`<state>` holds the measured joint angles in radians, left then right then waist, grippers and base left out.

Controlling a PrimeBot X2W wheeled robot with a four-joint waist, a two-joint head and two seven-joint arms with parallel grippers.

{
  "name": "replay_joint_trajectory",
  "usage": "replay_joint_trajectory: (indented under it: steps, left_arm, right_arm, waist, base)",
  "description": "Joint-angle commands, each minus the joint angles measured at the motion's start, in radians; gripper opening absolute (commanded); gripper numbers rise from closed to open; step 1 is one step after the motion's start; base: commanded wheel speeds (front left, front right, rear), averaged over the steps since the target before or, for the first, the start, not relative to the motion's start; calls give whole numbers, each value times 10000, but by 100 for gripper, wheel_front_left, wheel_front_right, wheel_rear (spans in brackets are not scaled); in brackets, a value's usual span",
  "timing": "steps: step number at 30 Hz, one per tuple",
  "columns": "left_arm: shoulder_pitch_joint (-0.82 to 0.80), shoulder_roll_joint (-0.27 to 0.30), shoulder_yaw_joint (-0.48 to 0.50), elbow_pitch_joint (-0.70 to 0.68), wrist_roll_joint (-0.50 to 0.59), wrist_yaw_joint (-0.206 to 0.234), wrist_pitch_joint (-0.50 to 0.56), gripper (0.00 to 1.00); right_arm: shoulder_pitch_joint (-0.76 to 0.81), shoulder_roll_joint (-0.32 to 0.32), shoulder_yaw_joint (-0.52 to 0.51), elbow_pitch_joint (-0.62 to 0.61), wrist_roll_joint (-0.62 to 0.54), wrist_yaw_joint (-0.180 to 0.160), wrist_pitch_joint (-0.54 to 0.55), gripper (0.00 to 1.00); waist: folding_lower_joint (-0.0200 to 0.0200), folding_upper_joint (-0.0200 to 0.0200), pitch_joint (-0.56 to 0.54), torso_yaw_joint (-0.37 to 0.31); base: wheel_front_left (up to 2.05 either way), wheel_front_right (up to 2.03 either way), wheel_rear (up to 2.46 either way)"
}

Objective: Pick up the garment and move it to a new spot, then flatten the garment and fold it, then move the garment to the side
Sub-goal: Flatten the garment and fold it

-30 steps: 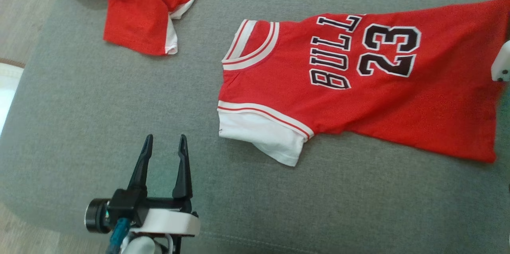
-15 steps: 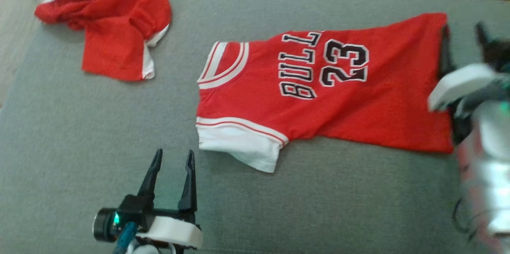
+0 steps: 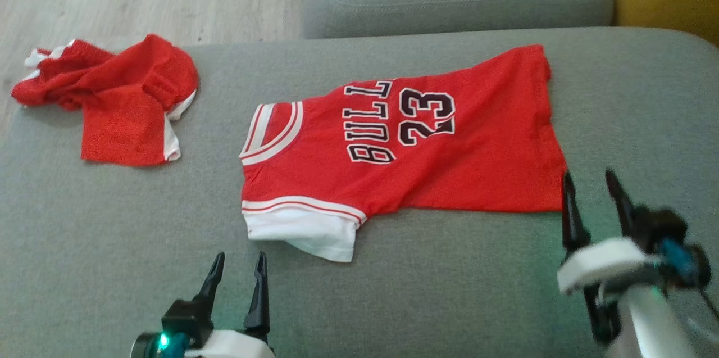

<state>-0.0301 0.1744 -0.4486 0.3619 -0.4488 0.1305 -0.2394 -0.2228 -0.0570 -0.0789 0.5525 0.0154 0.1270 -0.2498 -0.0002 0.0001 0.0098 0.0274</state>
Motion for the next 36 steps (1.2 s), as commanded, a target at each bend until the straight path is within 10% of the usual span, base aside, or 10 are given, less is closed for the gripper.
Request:
replay_joint_trajectory:
  steps: [1,30,36]
  left_arm:
    - [-144,-13,417,-131,-84,-52,-109,100]
    - [-2309,114,91,2599,-167,-704,338,100]
    - [-2495,43,-15,2936,-184,-785,368,40]
  right_arm:
    - [6,61,371,-565,251,37,-118,100]
    - [1529,68,1317,-2524,1214,37,567,100]
    - [1490,68,1243,-2498,1192,37,547,100]
  waist:
    - [2,-1,-132,-121]
    - [2,-1,176,-1061]
    - [2,-1,239,-1116]
  base:
    - [0,0,0]
    - [0,0,0]
    - [0,0,0]
